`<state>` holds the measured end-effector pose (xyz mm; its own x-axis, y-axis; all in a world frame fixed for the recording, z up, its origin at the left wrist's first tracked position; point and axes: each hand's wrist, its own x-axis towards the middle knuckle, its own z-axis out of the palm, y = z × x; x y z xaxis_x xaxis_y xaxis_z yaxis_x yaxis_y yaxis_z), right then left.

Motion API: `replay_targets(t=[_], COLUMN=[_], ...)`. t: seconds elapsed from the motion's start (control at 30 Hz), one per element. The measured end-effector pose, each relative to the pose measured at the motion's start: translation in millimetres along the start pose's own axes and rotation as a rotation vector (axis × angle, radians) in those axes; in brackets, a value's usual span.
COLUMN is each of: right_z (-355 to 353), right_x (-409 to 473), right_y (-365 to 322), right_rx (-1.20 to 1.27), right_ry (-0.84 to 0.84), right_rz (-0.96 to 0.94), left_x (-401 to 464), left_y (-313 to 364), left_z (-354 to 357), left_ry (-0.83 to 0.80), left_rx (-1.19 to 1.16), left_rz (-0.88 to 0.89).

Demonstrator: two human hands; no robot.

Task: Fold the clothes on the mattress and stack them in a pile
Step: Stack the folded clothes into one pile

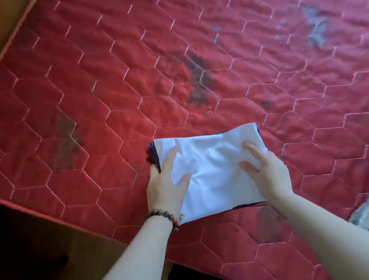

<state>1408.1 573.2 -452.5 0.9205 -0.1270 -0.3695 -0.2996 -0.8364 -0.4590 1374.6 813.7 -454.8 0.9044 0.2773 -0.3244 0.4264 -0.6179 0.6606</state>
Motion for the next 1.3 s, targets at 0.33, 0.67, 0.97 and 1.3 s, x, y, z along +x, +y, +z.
replay_targets(t=[0.33, 0.67, 0.97, 1.3], right_z=[-135, -202, -228, -194], right_x=[-104, -185, -193, -172], right_y=[122, 295, 399, 453], right_rx=[0.167, 0.253, 0.193, 0.255], right_ry=[0.336, 0.594, 0.643, 0.549], right_rz=[0.301, 0.494, 0.553, 0.661], left_x=[-55, -153, -196, -166], left_y=[173, 277, 328, 308], left_z=[69, 216, 312, 377], left_ry=[-0.271, -0.419, -0.445, -0.643], left_rx=[0.144, 0.115, 0.163, 0.235], left_rz=[0.445, 0.705, 0.786, 0.684])
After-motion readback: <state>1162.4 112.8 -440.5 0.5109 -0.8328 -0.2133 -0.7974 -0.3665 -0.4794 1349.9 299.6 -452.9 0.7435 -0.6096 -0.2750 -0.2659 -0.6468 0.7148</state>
